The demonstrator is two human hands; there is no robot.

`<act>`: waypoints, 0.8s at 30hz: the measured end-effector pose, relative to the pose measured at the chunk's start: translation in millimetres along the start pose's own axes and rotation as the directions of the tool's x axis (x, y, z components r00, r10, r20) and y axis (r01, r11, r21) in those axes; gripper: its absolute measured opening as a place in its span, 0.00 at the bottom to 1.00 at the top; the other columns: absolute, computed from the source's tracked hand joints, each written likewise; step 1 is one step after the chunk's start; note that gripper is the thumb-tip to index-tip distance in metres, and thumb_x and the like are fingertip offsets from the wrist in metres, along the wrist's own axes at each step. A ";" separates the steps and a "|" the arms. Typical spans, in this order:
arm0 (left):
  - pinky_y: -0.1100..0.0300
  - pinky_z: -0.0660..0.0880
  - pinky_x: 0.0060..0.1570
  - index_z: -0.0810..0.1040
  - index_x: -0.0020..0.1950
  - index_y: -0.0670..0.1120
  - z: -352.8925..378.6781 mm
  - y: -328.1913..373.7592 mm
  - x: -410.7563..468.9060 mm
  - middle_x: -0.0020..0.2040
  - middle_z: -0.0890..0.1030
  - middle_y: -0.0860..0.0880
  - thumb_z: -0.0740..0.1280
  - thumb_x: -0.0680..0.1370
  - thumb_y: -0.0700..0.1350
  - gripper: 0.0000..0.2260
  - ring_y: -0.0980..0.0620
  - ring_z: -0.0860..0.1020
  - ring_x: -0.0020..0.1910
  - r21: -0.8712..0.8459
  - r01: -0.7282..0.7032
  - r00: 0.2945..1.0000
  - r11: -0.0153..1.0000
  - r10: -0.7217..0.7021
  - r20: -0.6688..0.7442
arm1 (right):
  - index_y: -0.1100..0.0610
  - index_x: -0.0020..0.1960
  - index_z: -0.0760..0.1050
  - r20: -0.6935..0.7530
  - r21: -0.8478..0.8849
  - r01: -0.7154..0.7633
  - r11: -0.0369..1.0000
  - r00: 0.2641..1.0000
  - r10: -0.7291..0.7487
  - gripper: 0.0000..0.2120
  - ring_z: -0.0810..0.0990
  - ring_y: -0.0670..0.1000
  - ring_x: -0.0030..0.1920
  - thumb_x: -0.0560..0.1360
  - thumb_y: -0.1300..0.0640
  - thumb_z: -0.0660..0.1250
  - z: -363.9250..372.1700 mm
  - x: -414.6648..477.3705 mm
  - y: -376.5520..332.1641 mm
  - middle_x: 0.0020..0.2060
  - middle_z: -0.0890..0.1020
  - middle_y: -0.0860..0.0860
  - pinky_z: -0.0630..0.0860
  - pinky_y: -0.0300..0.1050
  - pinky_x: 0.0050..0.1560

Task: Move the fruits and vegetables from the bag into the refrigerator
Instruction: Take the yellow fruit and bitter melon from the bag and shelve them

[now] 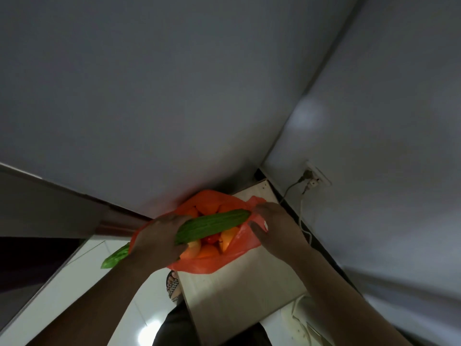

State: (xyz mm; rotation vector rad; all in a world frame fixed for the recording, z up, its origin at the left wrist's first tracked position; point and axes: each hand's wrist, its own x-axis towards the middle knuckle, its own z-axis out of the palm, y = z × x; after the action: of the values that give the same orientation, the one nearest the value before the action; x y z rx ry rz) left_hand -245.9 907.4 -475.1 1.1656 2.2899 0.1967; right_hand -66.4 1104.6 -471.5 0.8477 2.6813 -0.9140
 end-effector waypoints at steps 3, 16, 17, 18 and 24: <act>0.58 0.74 0.45 0.73 0.63 0.57 8.3 1.1 0.5 0.54 0.80 0.52 0.65 0.65 0.55 0.25 0.48 0.79 0.51 -0.023 -0.026 1.000 0.999 0.025 -0.018 | 0.54 0.65 0.73 -0.038 -0.057 0.131 0.990 0.990 -0.133 0.20 0.69 0.54 0.68 0.73 0.54 0.67 8.9 9.2 -11.3 0.65 0.74 0.53 0.66 0.54 0.69; 0.55 0.77 0.42 0.76 0.60 0.53 -1.4 0.5 -1.9 0.51 0.82 0.49 0.67 0.62 0.49 0.25 0.45 0.81 0.47 0.014 -0.130 0.989 0.991 0.130 -0.075 | 0.49 0.69 0.67 0.152 -0.085 0.271 0.959 0.954 -0.257 0.29 0.70 0.51 0.66 0.70 0.46 0.69 52.6 36.2 -37.7 0.64 0.75 0.48 0.63 0.50 0.68; 0.55 0.77 0.41 0.76 0.60 0.54 -3.2 -1.5 -4.5 0.51 0.82 0.50 0.70 0.61 0.47 0.27 0.45 0.81 0.47 0.015 -0.142 0.987 0.990 0.143 -0.077 | 0.49 0.68 0.67 0.156 -0.088 0.268 0.959 0.955 -0.253 0.27 0.71 0.51 0.65 0.71 0.46 0.69 52.8 37.4 -38.0 0.63 0.75 0.47 0.65 0.49 0.67; 0.55 0.77 0.40 0.75 0.60 0.54 -4.6 -4.6 -7.3 0.52 0.82 0.50 0.71 0.59 0.46 0.28 0.46 0.81 0.47 0.022 -0.157 0.984 0.987 0.158 -0.080 | 0.48 0.67 0.68 0.158 -0.094 0.265 0.960 0.956 -0.248 0.27 0.71 0.50 0.64 0.71 0.46 0.69 52.1 38.3 -37.1 0.62 0.76 0.47 0.66 0.49 0.66; 0.61 0.72 0.47 0.68 0.67 0.58 -18.4 -19.5 -17.9 0.61 0.75 0.55 0.72 0.66 0.48 0.30 0.52 0.76 0.56 -0.021 -0.107 0.991 0.994 0.105 -0.083 | 0.48 0.66 0.69 0.117 -0.105 0.193 0.976 0.977 -0.181 0.25 0.72 0.49 0.62 0.70 0.47 0.70 35.4 34.7 -15.1 0.61 0.76 0.47 0.66 0.43 0.61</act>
State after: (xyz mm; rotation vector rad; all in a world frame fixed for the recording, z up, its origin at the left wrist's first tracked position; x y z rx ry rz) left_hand -261.1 883.6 -459.5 1.2886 2.2905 0.3184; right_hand -103.8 1089.3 -503.9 0.5137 2.7232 -0.8060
